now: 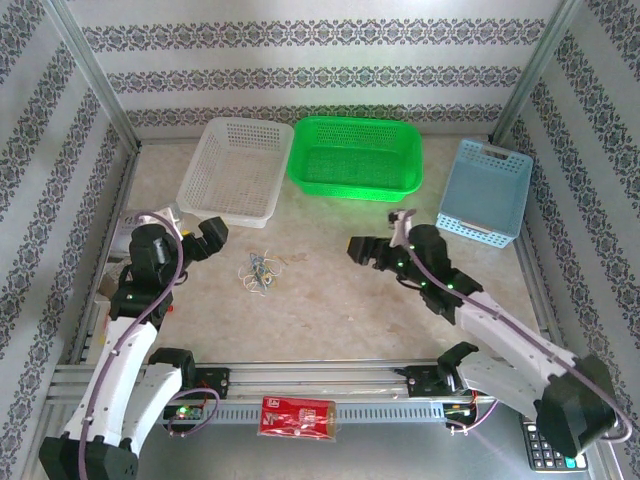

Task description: Untangle the cables

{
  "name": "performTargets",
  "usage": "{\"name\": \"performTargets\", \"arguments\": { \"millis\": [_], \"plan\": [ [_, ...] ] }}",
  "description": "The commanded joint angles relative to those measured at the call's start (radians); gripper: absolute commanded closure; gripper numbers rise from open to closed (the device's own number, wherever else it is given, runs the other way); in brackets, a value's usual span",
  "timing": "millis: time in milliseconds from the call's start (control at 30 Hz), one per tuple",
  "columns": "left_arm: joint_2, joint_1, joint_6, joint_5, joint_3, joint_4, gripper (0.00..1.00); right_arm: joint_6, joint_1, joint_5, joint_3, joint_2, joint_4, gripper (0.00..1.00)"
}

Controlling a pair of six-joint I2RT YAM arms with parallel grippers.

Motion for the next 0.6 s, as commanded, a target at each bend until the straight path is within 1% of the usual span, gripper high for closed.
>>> {"name": "performTargets", "arguments": {
  "millis": [0, 33, 133, 200, 267, 333, 400, 567],
  "plan": [
    [-0.028, -0.020, -0.043, 0.020, -0.012, -0.096, 0.00, -0.049, 0.086, 0.128, 0.059, 0.095, -0.080, 0.21],
    [-0.030, -0.023, -0.054, 0.019, -0.017, -0.101, 0.00, -0.050, 0.121, 0.168, 0.078, 0.130, -0.079, 0.21],
    [-0.030, -0.036, -0.092, 0.014, -0.039, -0.091, 0.00, -0.054, 0.204, 0.302, 0.147, 0.210, -0.097, 0.09],
    [-0.031, -0.051, -0.106, 0.021, -0.058, -0.070, 0.00, -0.071, 0.236, 0.323, 0.194, 0.266, -0.114, 0.07],
    [-0.033, -0.073, -0.110, 0.022, -0.075, -0.045, 0.00, -0.074, 0.245, 0.290, 0.235, 0.323, -0.110, 0.07],
    [-0.033, -0.098, -0.121, 0.005, -0.089, -0.032, 0.00, -0.077, 0.246, 0.227, 0.267, 0.385, -0.089, 0.11],
    [-0.032, -0.125, -0.137, -0.032, -0.094, -0.028, 0.00, -0.073, 0.247, 0.175, 0.291, 0.436, -0.065, 0.18],
    [-0.031, -0.180, -0.179, -0.086, -0.112, -0.006, 0.00, -0.046, 0.246, 0.153, 0.350, 0.524, -0.072, 0.22]
  ]
}}
